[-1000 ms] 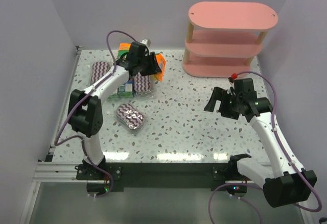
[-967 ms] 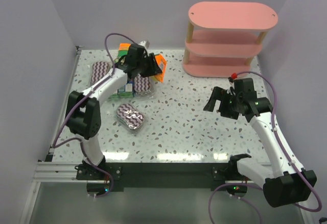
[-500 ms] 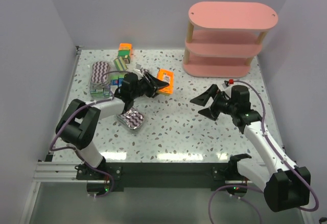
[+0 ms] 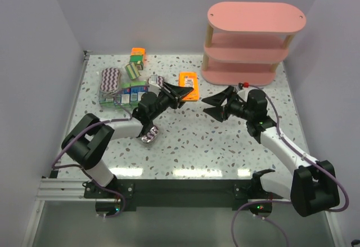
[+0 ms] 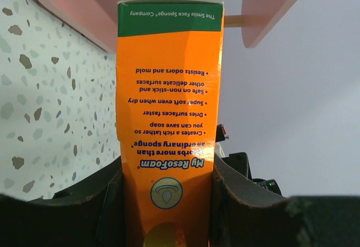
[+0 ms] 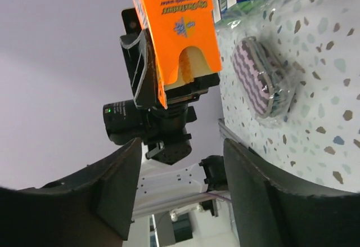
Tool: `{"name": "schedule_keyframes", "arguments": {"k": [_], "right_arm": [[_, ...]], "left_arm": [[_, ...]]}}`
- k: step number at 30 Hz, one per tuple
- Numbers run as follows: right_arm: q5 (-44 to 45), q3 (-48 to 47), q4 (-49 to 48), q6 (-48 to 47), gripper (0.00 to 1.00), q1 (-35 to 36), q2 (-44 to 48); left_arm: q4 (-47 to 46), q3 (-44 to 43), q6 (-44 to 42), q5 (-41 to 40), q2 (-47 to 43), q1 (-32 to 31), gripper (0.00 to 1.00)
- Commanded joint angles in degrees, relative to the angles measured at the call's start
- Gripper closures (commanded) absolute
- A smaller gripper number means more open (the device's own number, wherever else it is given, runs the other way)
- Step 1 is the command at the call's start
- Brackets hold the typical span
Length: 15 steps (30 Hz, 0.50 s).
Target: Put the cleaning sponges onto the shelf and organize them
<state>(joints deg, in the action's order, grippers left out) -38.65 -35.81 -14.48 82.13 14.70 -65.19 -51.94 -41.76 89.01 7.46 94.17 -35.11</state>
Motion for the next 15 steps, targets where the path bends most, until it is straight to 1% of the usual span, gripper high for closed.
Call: {"name": "schedule_keyframes", "arguments": {"k": [1,5,6,11,14,15], "right_arm": [[-1.0,-1.9,-6.8,5.1,0.39,3.3,-1.6],[0.2,-2.7,-7.8,5.7,0.44,5.0,-3.0],[0.4,-2.7,-8.6,5.9,0.47,5.1,-3.3],[2.1,-4.2,-7.5,4.7,0.51,5.1,-5.1],[3.2,-4.5,-8.7,5.1,0.57,5.2,-6.5],[3.6,-4.7,-9.6,5.3,0.61,5.1,-7.3]], "left_arm": [[-6.2,-1.7,1.4,-2.9,1.4,-1.1,0.55],[-6.4,-2.4,1.4,-2.3,2.3,-1.2,0.55],[-6.5,-2.5,1.4,-2.1,2.3,-1.3,0.55],[-6.5,-2.3,1.8,-1.8,2.2,-2.2,0.56],[-5.5,-2.3,1.3,-1.7,1.7,-2.8,0.56],[-5.4,-1.9,1.4,-1.8,1.5,-3.0,0.56]]}}
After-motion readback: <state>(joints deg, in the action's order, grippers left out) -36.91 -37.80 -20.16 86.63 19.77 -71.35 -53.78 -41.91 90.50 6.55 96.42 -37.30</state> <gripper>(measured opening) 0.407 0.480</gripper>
